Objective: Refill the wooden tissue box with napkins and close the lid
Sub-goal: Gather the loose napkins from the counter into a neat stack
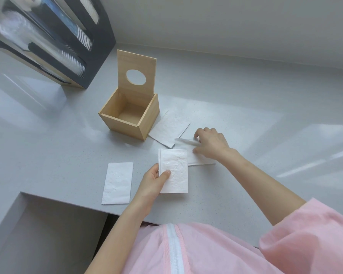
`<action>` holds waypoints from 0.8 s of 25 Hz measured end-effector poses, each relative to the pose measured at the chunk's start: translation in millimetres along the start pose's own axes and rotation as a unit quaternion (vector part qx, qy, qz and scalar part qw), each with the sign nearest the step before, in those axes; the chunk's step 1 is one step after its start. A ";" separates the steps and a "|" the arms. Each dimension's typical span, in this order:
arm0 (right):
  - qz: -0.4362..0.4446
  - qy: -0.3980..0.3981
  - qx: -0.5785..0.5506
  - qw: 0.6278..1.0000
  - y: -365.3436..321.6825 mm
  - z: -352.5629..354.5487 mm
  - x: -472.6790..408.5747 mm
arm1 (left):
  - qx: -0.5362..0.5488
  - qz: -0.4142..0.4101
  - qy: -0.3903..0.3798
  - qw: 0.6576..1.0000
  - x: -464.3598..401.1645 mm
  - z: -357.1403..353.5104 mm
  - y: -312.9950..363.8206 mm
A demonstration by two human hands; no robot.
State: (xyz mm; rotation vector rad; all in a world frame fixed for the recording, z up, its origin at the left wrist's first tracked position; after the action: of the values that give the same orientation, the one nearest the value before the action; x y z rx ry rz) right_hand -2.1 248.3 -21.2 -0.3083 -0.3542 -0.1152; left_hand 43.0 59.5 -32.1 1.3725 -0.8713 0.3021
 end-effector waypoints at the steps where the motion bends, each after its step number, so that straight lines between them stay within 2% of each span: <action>1: -0.012 -0.007 -0.012 1.000 1.4 0.1 0.7 | -0.002 0.001 0.000 1.000 0.1 0.4 0.2; 10: -0.055 -0.021 -0.115 0.992 8.7 -7.4 27.4 | 0.007 0.002 0.008 1.000 0.2 3.2 1.5; 12: -0.051 -0.001 -0.176 0.983 10.5 -2.6 38.2 | 0.022 0.004 0.004 1.000 1.4 4.3 0.8; 14: -0.033 0.058 -0.234 0.970 9.1 10.4 51.8 | 0.032 0.003 0.003 0.999 3.0 4.1 0.9; 16: -0.029 0.142 -0.330 0.933 3.3 24.5 66.7 | 0.038 0.000 0.003 0.999 3.9 3.1 1.2; 17: -0.027 0.168 -0.407 0.897 -2.3 28.6 73.4 | 0.040 -0.001 0.003 0.999 3.9 2.6 1.0; 19: -0.002 0.158 -0.568 0.808 -19.2 26.2 81.4 | 0.047 -0.001 -0.004 0.999 3.8 0.5 0.9; 20: 0.008 0.134 -0.613 0.779 -26.9 18.3 82.5 | 0.054 -0.001 -0.013 0.998 3.4 -0.7 0.9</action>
State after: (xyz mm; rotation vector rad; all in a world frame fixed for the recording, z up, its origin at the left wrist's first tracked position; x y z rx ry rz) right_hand 64.5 223.9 32.2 -1.5851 0.0670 -0.3690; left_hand 44.9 59.3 -29.1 1.4798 -0.8858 0.3348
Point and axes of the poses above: each hand's wrist, its own x-axis away from the middle knuckle, its own z-axis out of the back of the hand, y = z × x, the point moved 4 cm from there along -x, towards the middle knuckle, and after that the axes turned 8 degrees about z, right-handed, at the moved point
